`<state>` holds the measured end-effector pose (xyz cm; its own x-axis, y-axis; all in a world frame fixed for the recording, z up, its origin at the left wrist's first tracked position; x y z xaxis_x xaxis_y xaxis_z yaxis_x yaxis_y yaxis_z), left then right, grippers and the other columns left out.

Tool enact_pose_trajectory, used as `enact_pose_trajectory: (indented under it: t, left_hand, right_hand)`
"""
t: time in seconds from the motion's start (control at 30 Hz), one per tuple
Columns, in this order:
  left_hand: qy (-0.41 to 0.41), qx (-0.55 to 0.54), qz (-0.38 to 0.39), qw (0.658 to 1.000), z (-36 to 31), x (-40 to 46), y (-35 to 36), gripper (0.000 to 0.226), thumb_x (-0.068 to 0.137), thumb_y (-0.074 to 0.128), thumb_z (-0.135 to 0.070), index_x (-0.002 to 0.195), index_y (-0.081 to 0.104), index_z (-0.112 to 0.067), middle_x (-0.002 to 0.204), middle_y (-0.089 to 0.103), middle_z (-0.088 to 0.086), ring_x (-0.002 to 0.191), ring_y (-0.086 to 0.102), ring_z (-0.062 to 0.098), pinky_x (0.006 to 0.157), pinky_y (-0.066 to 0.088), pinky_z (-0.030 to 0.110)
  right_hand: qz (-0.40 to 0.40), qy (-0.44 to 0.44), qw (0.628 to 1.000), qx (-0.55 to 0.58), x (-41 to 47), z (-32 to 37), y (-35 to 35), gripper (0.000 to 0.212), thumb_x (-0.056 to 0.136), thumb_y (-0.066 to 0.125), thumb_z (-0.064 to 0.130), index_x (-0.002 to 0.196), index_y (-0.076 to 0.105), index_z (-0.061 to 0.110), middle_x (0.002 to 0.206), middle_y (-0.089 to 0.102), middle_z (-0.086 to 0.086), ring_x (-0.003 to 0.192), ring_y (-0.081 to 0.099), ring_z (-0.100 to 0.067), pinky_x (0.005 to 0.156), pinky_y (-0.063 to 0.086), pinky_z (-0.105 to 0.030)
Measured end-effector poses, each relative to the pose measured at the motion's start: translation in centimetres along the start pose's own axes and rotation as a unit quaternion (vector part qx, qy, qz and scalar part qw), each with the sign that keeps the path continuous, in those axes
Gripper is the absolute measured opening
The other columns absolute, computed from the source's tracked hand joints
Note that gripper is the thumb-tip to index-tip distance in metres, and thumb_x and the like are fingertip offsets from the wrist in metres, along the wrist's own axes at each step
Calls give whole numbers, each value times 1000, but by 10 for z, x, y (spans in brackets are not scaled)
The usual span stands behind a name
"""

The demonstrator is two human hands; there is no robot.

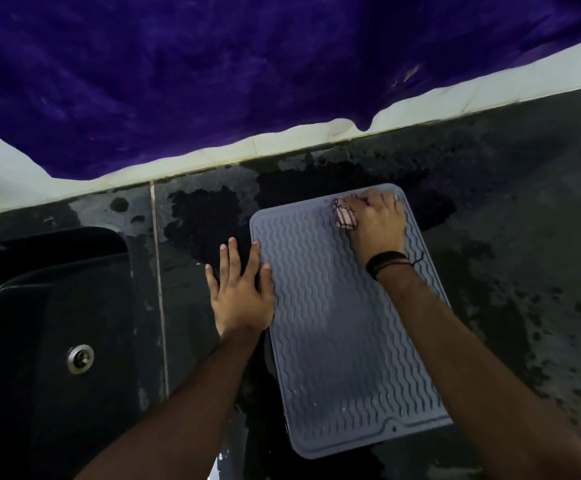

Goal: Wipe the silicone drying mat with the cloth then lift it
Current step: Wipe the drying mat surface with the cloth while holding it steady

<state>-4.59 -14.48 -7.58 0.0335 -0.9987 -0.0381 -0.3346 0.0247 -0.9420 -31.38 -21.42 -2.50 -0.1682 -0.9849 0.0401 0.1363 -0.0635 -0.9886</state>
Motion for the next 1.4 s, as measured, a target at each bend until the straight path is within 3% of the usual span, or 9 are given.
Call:
enact_pose_trajectory:
  t: [0.13,0.3,0.47,0.7,0.83,1.03,1.13,1.23,1.4]
  left_hand:
    - [0,2,3,1000,0,0,0,53,108,30,-48,159,29,-33,170,11,5,158,0,20,126,0,53]
    - [-3,2,10,1000,-1,0,-2,54,108,30,-48,159,29,-33,171,10,4,158,-2,19,127,-1,52]
    - [0,-2,1,1000,-1,-1,-4,56,106,25,-51,159,31,-33,170,13,4,158,2,20,127,0,52]
    - [1,-6,-3,1000,-1,0,-2,52,108,32,-46,159,32,-32,170,12,5,158,2,21,126,0,53]
    - [-5,1,3,1000,-3,-1,-3,52,108,33,-45,159,31,-32,170,11,5,158,1,21,126,-2,52]
    - [-8,7,17,1000,-2,-1,-6,53,108,31,-45,160,28,-31,171,9,5,158,-2,20,127,-4,50]
    - [-5,3,14,1000,-4,-1,-7,53,109,27,-46,160,30,-31,171,11,5,158,0,20,127,-3,51]
    - [-3,3,16,1000,-5,-1,-6,57,106,23,-49,159,29,-31,171,11,5,158,1,21,126,-2,51]
    - [-7,2,19,1000,-3,0,-4,53,109,30,-46,160,29,-32,171,10,5,158,-1,20,126,-2,53]
  right_hand:
    - [3,71,993,99,-3,28,2,42,81,62,16,123,63,16,121,60,-13,115,49,-34,103,37,-45]
    - [22,-42,997,53,-7,77,9,47,85,57,13,132,54,16,128,51,-13,117,44,-34,101,36,-47]
    - [-13,-95,995,-34,8,14,-8,41,76,65,14,118,65,17,112,58,-15,103,51,-36,90,36,-45]
    - [-11,11,997,-79,21,-67,-18,37,82,63,15,118,66,17,111,59,-16,103,50,-38,95,39,-49]
    - [8,57,998,-5,18,-34,-16,42,81,64,21,123,62,22,115,58,-14,107,48,-36,92,39,-46]
    - [9,-83,996,-12,3,73,-1,42,85,51,16,127,56,12,120,54,-13,111,47,-33,96,35,-45]
    - [1,-111,994,-21,3,48,-3,44,83,55,16,127,58,15,120,56,-12,110,48,-33,95,35,-45]
    - [19,-66,997,-43,14,-12,-8,48,81,61,22,129,59,20,122,56,-10,112,47,-33,94,36,-44]
    - [6,-7,997,-72,27,-75,-25,46,84,58,12,128,61,25,114,58,-15,105,49,-37,90,37,-46]
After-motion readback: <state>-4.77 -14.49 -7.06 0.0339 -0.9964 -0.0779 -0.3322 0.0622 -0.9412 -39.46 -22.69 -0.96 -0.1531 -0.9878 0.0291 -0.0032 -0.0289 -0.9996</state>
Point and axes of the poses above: each hand's wrist, its own x-axis towards the middle knuckle, its own y-axis out of the palm, z = x × y, the point moved 10 cm from there along x, towards the middle knuckle
